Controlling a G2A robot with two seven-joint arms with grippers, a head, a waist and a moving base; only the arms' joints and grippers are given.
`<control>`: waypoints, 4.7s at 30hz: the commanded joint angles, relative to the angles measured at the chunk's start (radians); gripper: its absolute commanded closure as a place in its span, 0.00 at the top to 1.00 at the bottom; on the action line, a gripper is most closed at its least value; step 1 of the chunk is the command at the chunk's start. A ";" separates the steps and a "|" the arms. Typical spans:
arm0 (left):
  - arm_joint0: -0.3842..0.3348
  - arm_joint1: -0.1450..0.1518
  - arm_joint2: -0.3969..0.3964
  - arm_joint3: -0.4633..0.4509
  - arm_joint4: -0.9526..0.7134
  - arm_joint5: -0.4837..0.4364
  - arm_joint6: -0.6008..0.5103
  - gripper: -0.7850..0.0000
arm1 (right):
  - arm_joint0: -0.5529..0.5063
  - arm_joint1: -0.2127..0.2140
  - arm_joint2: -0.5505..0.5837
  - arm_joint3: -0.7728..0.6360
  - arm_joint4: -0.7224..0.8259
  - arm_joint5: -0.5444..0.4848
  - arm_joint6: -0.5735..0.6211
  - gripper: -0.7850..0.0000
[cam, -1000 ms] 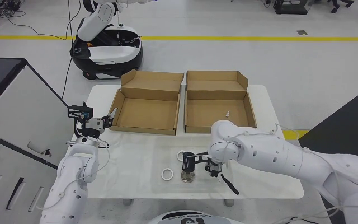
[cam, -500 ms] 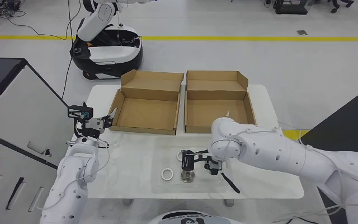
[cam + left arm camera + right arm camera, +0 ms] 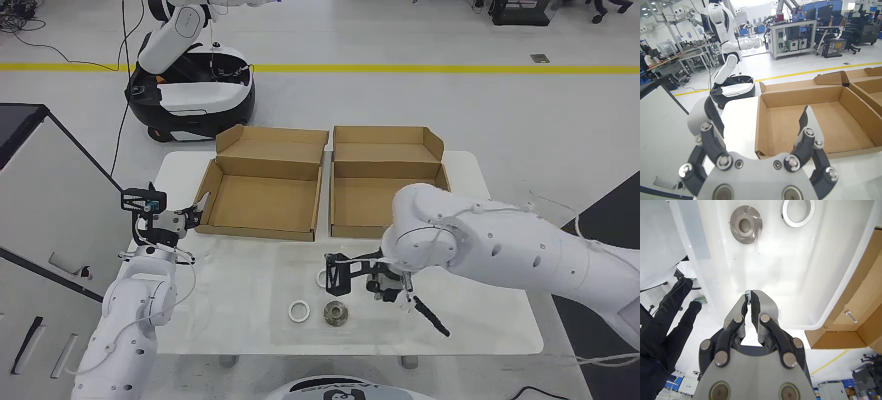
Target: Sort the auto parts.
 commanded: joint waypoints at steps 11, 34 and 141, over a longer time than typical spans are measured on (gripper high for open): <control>0.000 0.000 0.000 0.000 0.000 0.000 0.000 1.00 | 0.133 0.085 0.000 0.047 0.170 -0.083 -0.084 0.00; 0.000 0.000 0.000 0.000 0.000 0.000 0.000 1.00 | 0.165 0.296 0.000 0.100 0.336 -0.604 -0.604 0.00; 0.000 0.000 0.000 0.000 0.000 0.000 0.000 1.00 | -0.155 0.074 0.531 -0.016 1.244 -0.728 -0.728 0.00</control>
